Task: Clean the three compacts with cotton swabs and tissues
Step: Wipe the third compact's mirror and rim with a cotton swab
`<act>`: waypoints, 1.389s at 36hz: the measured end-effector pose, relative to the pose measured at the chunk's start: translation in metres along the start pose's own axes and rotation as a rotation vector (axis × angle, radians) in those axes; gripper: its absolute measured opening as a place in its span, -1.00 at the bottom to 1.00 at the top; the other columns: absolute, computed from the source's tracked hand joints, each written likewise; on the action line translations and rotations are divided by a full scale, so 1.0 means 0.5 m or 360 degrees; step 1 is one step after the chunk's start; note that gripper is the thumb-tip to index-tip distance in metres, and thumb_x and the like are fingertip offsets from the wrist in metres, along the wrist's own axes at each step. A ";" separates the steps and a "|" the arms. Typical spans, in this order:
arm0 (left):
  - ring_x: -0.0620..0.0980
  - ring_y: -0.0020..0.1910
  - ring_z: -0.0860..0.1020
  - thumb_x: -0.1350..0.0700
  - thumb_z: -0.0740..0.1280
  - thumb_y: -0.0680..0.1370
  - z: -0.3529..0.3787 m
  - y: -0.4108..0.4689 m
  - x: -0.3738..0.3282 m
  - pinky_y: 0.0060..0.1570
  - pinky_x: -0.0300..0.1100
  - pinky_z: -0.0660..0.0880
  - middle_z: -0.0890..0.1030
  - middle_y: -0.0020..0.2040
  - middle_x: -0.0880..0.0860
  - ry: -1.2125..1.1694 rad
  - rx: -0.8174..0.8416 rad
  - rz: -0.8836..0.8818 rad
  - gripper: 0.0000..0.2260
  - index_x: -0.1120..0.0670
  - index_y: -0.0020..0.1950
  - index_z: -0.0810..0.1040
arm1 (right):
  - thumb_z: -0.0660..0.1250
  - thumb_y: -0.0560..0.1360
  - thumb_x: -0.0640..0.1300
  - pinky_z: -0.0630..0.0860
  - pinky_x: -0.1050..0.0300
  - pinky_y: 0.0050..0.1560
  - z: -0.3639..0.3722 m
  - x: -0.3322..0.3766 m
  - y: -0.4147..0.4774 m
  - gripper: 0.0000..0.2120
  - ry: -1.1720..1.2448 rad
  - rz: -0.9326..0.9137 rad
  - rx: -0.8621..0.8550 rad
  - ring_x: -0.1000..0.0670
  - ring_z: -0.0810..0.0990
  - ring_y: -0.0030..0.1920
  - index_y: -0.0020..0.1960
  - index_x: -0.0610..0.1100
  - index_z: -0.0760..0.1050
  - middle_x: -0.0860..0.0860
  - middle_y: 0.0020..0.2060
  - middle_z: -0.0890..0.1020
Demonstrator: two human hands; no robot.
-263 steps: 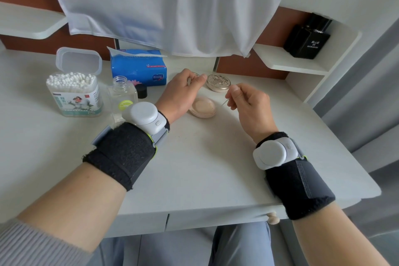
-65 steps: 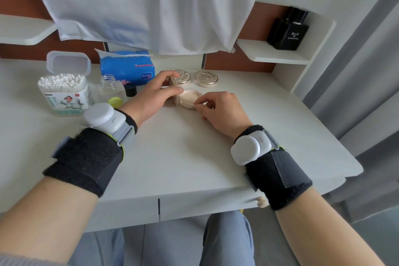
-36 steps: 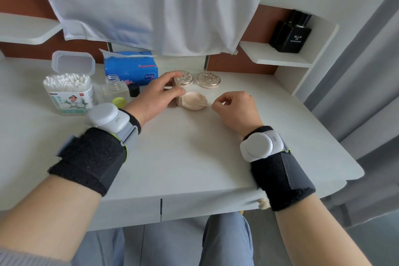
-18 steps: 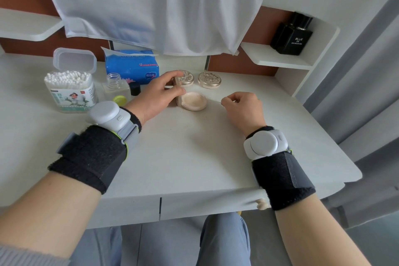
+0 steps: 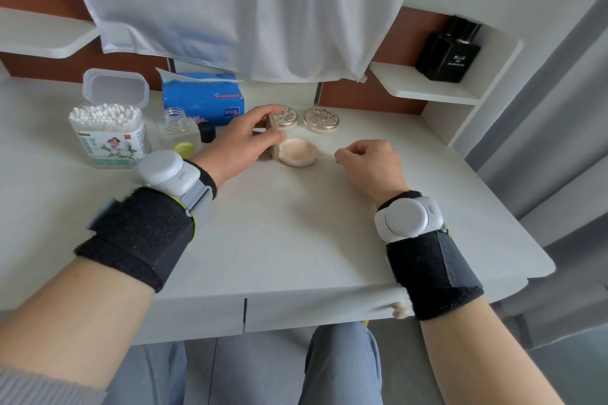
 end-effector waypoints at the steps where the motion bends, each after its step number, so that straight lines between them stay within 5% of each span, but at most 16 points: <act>1: -0.08 0.27 0.42 0.07 0.28 0.58 0.000 0.000 0.000 0.01 -0.38 0.38 0.43 0.33 0.01 -0.0002 0.0000 -0.0001 -0.61 -0.11 0.41 0.36 | 0.33 0.41 -0.09 0.36 0.22 -0.31 0.001 0.001 -0.001 -0.86 0.0000 -0.0007 0.0010 0.01 0.47 -0.29 -0.30 -0.08 0.58 0.07 -0.42 0.52; 10: -0.08 0.28 0.41 0.06 0.30 0.57 -0.002 0.000 -0.001 0.09 -0.32 0.37 0.45 0.31 0.02 0.0036 -0.0006 0.0020 -0.60 -0.12 0.40 0.37 | 0.33 0.39 -0.11 0.39 0.21 -0.31 0.018 0.024 -0.012 -0.86 -0.0014 -0.0139 0.0111 0.05 0.49 -0.30 -0.34 -0.02 0.57 0.08 -0.39 0.57; 20: -0.08 0.32 0.39 0.06 0.30 0.57 0.001 -0.002 -0.004 0.28 -0.18 0.33 0.44 0.35 -0.01 0.0063 0.0019 0.0026 -0.60 -0.12 0.40 0.37 | 0.35 0.44 -0.18 0.24 0.42 -0.45 0.046 0.059 -0.026 -0.89 -0.0067 -0.0416 0.0220 0.17 0.36 -0.50 -0.22 -0.05 0.63 0.13 -0.56 0.36; 28: -0.13 0.34 0.32 0.07 0.29 0.57 0.004 -0.005 -0.008 0.26 -0.22 0.26 0.41 0.35 -0.08 0.0064 0.0028 0.0027 -0.60 -0.12 0.41 0.37 | 0.34 0.50 -0.14 0.36 0.27 -0.24 0.064 0.079 -0.035 -0.90 -0.0091 -0.0590 0.0236 0.14 0.45 -0.41 -0.11 -0.03 0.63 0.10 -0.49 0.51; 34: -0.21 0.19 0.44 0.12 0.23 0.59 0.002 -0.005 -0.010 0.14 -0.37 0.30 0.51 0.28 -0.03 -0.0029 0.0011 -0.0012 -0.64 -0.09 0.39 0.41 | 0.29 0.53 -0.14 0.42 0.31 -0.26 0.017 0.077 -0.024 -0.88 0.0138 -0.0545 -0.0037 0.18 0.46 -0.47 -0.08 -0.02 0.60 0.11 -0.51 0.55; 38: -0.03 0.25 0.48 0.09 0.18 0.58 -0.001 -0.008 -0.008 0.31 -0.13 0.35 0.50 0.31 0.05 -0.0206 0.0006 -0.0061 -0.68 -0.11 0.31 0.46 | 0.22 0.54 -0.22 0.44 0.29 -0.36 0.008 0.055 -0.017 -0.82 0.0387 -0.0384 -0.0012 0.10 0.50 -0.47 -0.01 0.00 0.55 0.07 -0.40 0.63; 44: -0.05 0.07 0.57 0.14 0.08 0.64 -0.001 -0.002 -0.005 -0.09 -0.33 0.47 0.54 0.22 0.09 -0.0232 -0.0060 -0.0059 -0.70 0.00 0.29 0.50 | 0.25 0.53 -0.28 0.52 0.18 -0.31 0.008 0.034 -0.012 -0.83 0.0744 -0.0198 0.0081 0.05 0.63 -0.29 0.01 -0.08 0.55 0.01 -0.12 0.69; 50: 0.07 0.07 0.58 0.16 0.05 0.65 -0.006 0.006 -0.009 -0.24 -0.44 0.47 0.59 0.11 0.17 -0.0239 -0.0158 -0.0022 -0.68 0.12 0.26 0.54 | 0.18 0.61 -0.20 0.44 0.22 -0.33 0.009 0.038 -0.015 -0.82 0.0880 -0.0156 0.0107 0.04 0.55 -0.36 -0.01 -0.19 0.56 -0.04 -0.24 0.65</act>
Point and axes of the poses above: each hand's wrist, its own y-axis towards the middle knuckle, its own z-axis out of the palm, x = y × z, the point moved 10 cm from there along y, towards the middle knuckle
